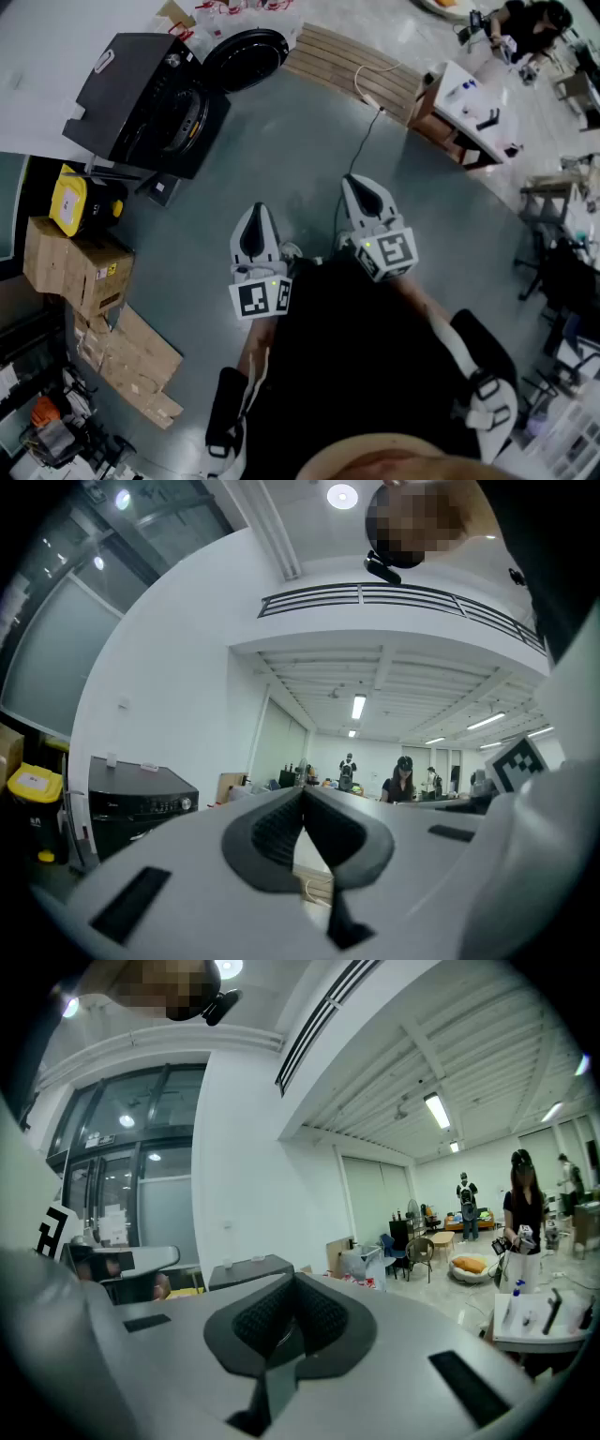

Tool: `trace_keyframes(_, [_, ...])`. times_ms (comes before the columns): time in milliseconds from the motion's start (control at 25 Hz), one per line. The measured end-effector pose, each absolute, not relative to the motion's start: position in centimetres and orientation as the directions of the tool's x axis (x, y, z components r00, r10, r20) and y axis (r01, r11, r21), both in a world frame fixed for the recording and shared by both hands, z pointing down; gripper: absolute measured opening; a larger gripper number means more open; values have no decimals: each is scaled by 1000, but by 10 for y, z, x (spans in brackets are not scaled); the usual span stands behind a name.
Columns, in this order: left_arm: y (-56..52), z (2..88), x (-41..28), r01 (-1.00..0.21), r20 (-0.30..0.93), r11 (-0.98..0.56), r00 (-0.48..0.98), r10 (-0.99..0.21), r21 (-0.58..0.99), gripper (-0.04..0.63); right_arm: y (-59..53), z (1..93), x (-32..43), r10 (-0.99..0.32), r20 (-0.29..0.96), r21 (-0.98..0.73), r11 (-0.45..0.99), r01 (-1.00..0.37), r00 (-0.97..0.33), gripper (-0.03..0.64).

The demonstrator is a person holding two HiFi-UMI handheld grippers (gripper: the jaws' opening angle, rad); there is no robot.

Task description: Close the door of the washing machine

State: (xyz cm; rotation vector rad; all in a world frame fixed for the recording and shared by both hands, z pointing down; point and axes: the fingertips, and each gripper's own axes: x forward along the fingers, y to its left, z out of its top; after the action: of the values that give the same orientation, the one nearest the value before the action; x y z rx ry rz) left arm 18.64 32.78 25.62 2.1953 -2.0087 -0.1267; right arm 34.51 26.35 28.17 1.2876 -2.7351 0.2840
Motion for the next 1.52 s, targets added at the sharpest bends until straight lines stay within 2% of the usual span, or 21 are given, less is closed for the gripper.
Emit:
trace_keyframes(400, [334,251,195,-986,38,-83,90,-995,148,6,271,281,351,-743,172,-122,636,-762,-647,5])
trace_keyframes(600, [335,252,189,-984,36,-90,97,-995,152,6,269,268,349,-779,94,-158,603,-782,-620,13])
trace_keyframes(680, [336,253,186,-982,38,-93,100,-994,162,6,268,272,344,-768,104,-178,611,-771,-632,179])
trace_keyframes(720, [337,254,185,-982,38,-95,102,-994,162,6,269,274,341,-762,115,-177,616,-768,-637,186])
trace_keyframes(1520, [361,284,112,-964,78,-172,191,-979,201,6,300,290,266,-800,151,-156,561,-813,-581,186])
